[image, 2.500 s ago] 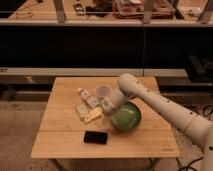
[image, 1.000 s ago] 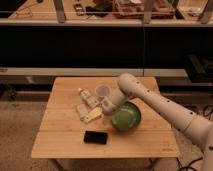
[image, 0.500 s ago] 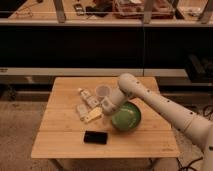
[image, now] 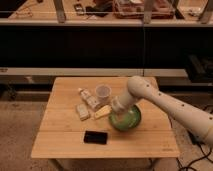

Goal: Push the eraser across the table

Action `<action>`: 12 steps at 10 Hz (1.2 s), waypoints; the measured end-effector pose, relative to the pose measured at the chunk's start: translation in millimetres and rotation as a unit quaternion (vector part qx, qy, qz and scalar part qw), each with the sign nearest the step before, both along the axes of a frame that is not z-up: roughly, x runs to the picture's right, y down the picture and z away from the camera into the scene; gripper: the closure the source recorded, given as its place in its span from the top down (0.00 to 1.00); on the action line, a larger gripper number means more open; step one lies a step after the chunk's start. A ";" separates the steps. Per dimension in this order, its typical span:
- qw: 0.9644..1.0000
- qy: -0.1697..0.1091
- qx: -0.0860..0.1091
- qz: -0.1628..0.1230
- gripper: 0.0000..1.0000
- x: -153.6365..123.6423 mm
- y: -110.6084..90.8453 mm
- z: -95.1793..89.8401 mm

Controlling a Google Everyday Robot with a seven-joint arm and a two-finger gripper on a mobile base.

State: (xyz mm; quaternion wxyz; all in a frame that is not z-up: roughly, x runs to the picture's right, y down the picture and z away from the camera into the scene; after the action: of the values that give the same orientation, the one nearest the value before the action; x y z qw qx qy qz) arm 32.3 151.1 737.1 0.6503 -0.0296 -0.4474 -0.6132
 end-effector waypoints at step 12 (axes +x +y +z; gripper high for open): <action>0.993 0.116 0.018 -0.011 0.37 21.0 113.5 -13.6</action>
State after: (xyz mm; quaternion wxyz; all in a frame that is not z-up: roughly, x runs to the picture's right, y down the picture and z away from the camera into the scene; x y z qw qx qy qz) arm 53.3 264.7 723.5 0.6912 -0.0938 -0.3574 -0.6210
